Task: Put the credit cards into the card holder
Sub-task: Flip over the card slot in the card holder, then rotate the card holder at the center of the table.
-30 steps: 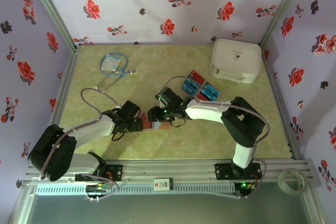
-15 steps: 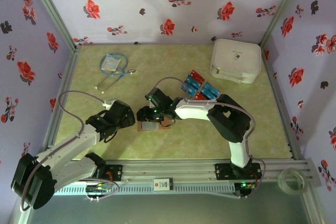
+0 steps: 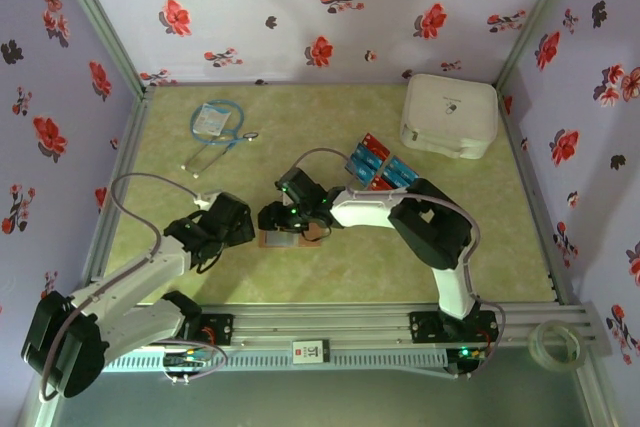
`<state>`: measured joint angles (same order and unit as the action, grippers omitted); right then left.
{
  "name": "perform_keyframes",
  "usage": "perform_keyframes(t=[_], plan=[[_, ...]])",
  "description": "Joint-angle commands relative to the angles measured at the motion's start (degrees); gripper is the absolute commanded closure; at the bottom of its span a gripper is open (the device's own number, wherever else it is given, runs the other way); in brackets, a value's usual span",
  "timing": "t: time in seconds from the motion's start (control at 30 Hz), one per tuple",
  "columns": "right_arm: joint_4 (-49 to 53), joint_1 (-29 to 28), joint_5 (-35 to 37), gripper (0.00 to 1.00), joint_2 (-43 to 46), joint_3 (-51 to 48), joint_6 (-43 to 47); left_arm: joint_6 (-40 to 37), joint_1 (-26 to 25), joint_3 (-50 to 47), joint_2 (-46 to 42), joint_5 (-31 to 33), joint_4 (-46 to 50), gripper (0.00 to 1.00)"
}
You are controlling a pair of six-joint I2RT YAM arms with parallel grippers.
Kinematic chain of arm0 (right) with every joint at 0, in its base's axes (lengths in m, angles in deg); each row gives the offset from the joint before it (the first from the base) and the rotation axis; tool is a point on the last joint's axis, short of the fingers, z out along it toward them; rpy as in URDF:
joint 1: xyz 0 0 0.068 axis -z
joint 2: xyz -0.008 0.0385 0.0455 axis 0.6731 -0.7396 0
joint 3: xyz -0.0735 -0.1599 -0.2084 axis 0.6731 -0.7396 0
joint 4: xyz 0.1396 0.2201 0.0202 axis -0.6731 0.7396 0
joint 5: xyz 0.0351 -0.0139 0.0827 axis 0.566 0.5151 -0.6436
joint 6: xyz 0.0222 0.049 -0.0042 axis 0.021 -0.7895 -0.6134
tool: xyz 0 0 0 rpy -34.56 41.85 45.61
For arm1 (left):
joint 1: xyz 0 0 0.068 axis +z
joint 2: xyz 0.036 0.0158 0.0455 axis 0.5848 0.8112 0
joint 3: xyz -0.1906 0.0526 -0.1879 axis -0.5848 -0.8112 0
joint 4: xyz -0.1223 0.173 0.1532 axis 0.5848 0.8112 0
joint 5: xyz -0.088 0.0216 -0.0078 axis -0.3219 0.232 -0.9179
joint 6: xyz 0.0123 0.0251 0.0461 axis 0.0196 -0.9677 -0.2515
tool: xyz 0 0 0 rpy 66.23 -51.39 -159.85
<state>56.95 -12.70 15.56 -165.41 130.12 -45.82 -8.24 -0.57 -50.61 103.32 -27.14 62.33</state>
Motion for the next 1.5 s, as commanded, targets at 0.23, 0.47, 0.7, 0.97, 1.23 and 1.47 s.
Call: perform_keyframes(t=[0.23,0.47,0.7,0.97,1.23,1.47], plan=[[16.12,5.42,11.18,0.47,15.15,-6.05,10.74,-1.54,0.41,0.52,3.02,-0.84,-1.96,0.0],[21.39,7.1,17.47,0.46,18.99,-12.06,13.24,-2.61,0.41,2.13,5.93,-2.33,-3.52,0.0],[19.74,7.31,17.21,0.58,16.67,-14.32,12.76,-3.3,0.19,3.71,9.27,-3.64,-4.9,0.0],[20.81,8.67,17.68,0.62,18.08,-14.21,13.44,-3.27,-0.73,4.25,11.32,-3.84,-5.88,0.0],[19.4,8.73,15.41,0.64,18.78,-16.02,11.94,-2.91,-1.35,4.11,12.58,-4.0,-6.92,0.0],[18.3,9.36,15.44,0.91,19.11,-16.92,11.41,-2.86,-1.74,4.16,13.36,-4.19,-7.51,0.0]])
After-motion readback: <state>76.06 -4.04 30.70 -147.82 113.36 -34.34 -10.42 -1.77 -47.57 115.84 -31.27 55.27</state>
